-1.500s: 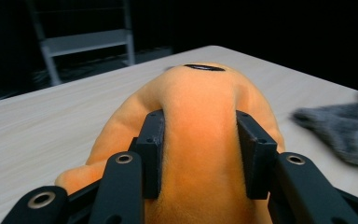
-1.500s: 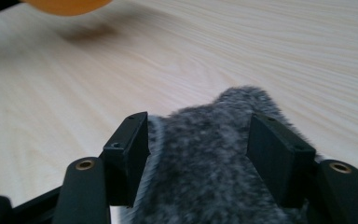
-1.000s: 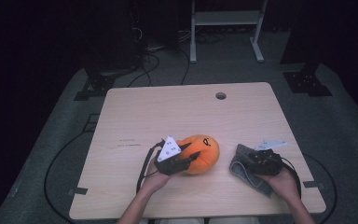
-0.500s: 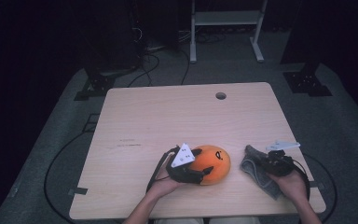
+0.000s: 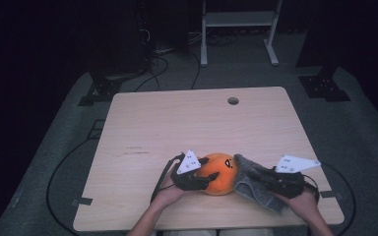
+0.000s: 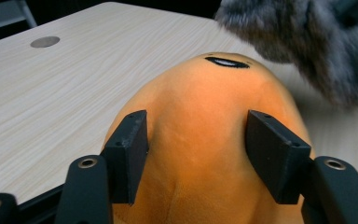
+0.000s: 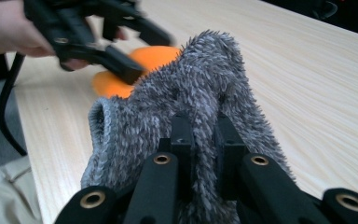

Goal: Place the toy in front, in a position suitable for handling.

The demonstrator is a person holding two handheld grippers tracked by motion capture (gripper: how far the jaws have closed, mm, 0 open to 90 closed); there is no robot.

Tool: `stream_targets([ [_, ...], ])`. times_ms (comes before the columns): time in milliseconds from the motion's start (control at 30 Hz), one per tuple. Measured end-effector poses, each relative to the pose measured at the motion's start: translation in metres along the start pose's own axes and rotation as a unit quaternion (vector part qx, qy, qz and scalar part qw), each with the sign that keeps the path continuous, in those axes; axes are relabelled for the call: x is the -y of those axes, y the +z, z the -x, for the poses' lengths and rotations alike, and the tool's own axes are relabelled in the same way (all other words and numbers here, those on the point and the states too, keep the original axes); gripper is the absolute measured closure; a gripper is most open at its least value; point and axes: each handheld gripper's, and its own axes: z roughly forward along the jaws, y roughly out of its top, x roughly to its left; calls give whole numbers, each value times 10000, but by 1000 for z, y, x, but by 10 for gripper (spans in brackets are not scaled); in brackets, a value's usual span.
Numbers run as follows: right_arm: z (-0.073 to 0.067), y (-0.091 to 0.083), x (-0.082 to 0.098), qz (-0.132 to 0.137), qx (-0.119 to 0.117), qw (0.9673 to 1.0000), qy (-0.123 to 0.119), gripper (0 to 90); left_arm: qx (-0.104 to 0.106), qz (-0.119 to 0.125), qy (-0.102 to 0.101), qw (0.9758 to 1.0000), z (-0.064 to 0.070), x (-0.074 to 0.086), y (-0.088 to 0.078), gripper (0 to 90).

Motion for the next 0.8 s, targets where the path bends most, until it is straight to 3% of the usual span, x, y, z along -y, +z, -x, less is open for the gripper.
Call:
stream_targets([
  [67,-9,15,-2,-170,-50,9996,-220,785,6,-10,32,10000,1,-1,1,412],
  [100,-12,24,-2,-247,55,9992,-303,747,-53,-32,81,9999,2,-1,2,421],
  [133,-13,29,-2,-283,134,9990,-313,712,-86,-33,77,9999,3,0,4,426],
  [200,-15,39,-3,-468,277,9979,-340,621,-127,12,284,9995,5,1,4,436],
  [233,-15,41,-4,-485,328,9977,-331,601,-141,12,384,9992,6,1,4,440],
  [300,-16,42,-5,-475,411,9974,-361,593,-118,-21,402,9991,7,0,5,451],
  [367,-17,42,-2,-379,515,9972,-384,673,-88,-52,407,9991,7,-1,6,454],
  [467,-10,43,3,-245,430,9986,-159,772,-86,-55,394,9992,5,-1,5,454],
  [567,-6,41,6,-215,417,9989,-96,797,-39,-46,368,9993,3,0,4,451],
  [667,-3,37,8,-335,602,9976,-92,803,-45,-77,366,9993,1,0,3,437],
  [733,4,36,12,-474,717,9963,32,805,-26,-42,315,9995,0,1,3,436],
  [800,7,34,15,-472,679,9965,144,805,-19,-39,308,9995,0,2,3,435],
])
